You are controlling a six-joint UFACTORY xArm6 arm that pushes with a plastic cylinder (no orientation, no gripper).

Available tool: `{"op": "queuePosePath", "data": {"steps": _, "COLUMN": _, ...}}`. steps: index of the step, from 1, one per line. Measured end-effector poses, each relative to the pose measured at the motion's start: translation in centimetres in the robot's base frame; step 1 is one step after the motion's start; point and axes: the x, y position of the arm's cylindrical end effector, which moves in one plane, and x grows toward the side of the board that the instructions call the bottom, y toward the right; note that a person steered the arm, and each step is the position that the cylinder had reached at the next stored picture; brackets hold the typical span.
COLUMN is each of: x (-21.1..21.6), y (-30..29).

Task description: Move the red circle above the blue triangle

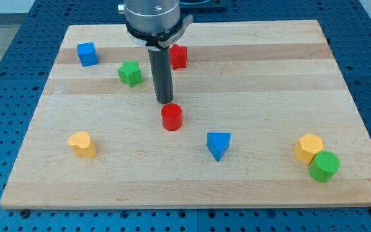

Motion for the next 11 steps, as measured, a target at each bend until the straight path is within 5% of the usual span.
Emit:
{"op": "queuePosePath", "data": {"steps": 6, "x": 4.6, "y": -3.4}}
{"op": "queuePosePath", "data": {"steps": 9, "x": 3.6, "y": 7.4}}
{"op": "queuePosePath", "data": {"steps": 11, "x": 3.7, "y": 8.0}}
